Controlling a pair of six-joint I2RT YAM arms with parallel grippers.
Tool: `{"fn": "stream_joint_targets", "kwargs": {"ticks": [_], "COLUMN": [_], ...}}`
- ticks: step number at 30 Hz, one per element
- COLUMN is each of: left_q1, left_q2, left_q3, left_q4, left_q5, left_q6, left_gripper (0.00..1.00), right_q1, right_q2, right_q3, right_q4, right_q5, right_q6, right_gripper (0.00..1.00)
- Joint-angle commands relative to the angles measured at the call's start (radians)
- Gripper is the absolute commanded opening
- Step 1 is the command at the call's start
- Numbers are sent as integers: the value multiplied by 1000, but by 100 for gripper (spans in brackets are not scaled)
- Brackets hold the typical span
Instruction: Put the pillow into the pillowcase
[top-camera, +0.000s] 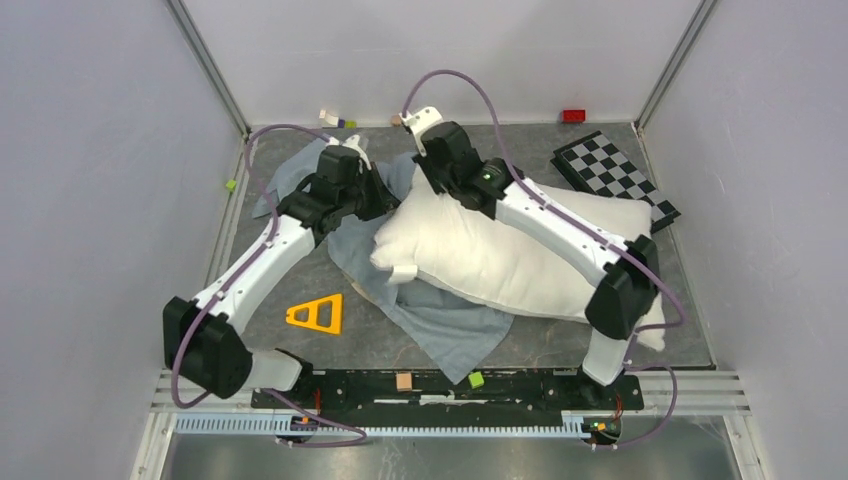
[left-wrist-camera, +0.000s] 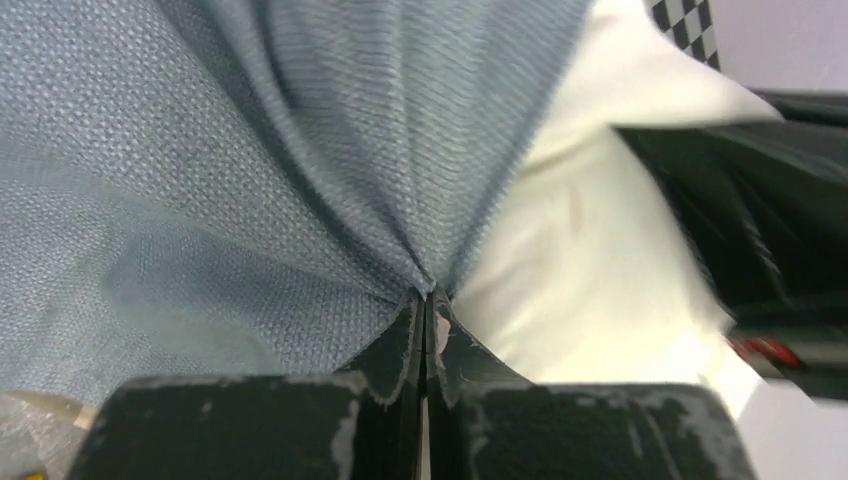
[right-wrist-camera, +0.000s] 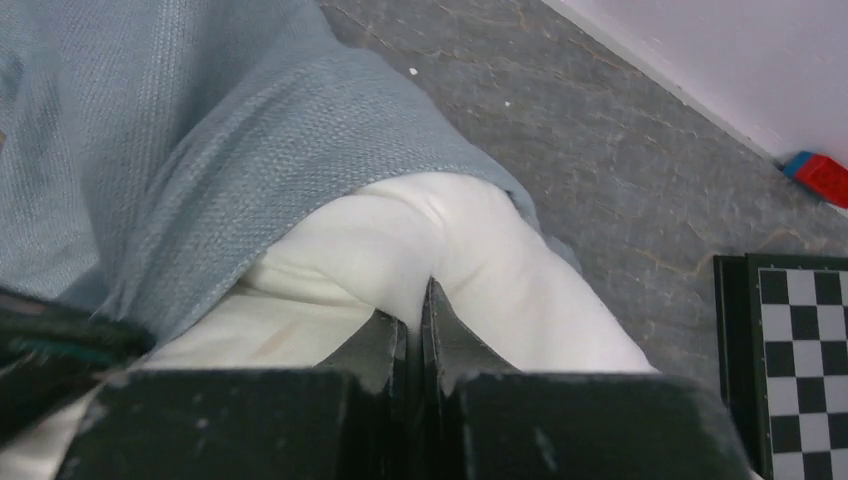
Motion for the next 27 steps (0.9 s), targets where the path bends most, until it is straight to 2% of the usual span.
{"fn": "stream_joint_targets", "kwargs": {"ticks": [1,3,6,8,9,12,15,18,23,27], "left_q1": [-11,-12,-12,-11,-11,-11,-12,-11,-12,-11], "left_q2": [-161,-187,-210,-210,-202,-177,-166,-157,-140,-133], "left_q3": [-55,-57,-44,-41,-44,-46,-39,-34,-25,-8], "left_q4": [-50,-98,-210,-247,-253,-249,-243,-245,-245,-264], "left_q5": [67,63,-47,-102,-105,-89,-92,-89,-79,-87], "left_q6": [-3,-11,-5,11,14,5,-2,0,-5,-1], "left_gripper": [2,2,2,2,2,2,2,2,3,2], "right_q1": [-19,-35,-56,-56,-52,-31,0,78,201,272], "right_q2": [116,134,131,104,78,-48,-156,-257,-389,-400], "right_q3": [54,-40,-145,-160,-160,-161,-155,-213,-462,-602], "right_q4": [49,132,205,210,213,238,230,231,330,411], "right_q5": [142,136,101,46,14,-112,-205,-236,-263,-256], "right_q6": [-40,-23,22,29,31,30,6,-91,-253,-323], "right_gripper": [0,0,0,0,7,45,68,83,98,98]}}
